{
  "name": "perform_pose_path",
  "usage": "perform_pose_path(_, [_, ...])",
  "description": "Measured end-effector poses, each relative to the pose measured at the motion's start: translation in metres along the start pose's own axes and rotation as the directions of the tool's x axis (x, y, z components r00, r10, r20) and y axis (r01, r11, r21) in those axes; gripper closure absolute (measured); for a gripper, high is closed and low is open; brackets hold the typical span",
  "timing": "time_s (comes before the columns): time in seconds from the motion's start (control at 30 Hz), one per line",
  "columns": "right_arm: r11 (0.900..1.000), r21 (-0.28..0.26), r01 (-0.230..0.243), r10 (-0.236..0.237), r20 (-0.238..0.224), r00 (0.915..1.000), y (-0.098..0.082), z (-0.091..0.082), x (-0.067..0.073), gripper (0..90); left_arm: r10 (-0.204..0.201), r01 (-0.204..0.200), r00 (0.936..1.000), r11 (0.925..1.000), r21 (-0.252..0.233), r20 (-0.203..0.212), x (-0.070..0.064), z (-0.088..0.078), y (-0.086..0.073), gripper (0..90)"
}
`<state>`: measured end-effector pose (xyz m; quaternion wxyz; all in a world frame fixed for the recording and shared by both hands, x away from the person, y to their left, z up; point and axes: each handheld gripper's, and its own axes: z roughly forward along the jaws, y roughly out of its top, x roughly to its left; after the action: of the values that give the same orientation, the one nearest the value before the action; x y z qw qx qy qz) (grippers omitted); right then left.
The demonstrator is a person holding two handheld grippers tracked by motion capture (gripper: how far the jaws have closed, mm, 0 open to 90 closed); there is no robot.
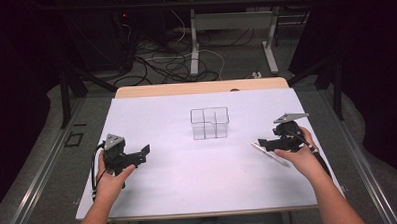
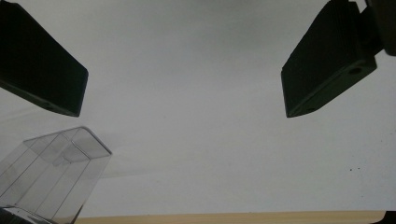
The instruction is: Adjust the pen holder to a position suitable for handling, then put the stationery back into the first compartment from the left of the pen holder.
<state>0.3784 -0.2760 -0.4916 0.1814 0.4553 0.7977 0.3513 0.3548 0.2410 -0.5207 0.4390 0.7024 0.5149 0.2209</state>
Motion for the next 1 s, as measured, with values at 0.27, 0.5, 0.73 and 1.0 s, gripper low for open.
perform_pose_path(0.27, [0.999, 0.045, 0.009, -0.010, 0.028, 0.9996, -0.0093, 0.0054, -0.0083, 19.2, 0.001, -0.001, 1.0000, 1.0000, 0.001, 0.002, 0.0002, 0.0010, 0.0005, 0.7])
perform_pose_path(0.5, [0.993, 0.091, 0.071, -0.077, 0.060, 0.9952, -0.0107, 0.0036, -0.0103, 26.4, 0.002, -0.002, 1.0000, 1.0000, 0.000, 0.003, -0.0001, 0.0008, 0.0006, 0.7])
perform_pose_path(0.73, [0.985, 0.144, 0.092, -0.099, 0.043, 0.9942, -0.0109, 0.0052, -0.0090, 32.2, 0.002, -0.002, 1.0000, 1.0000, -0.001, 0.000, 0.0004, -0.0001, 0.0006, 0.7])
perform_pose_path(1.0, [0.963, 0.222, 0.149, -0.168, 0.066, 0.9837, -0.0115, 0.0072, -0.0029, 42.0, 0.007, -0.007, 1.0000, 1.0000, 0.001, 0.000, 0.0001, -0.0001, 0.0000, 0.7])
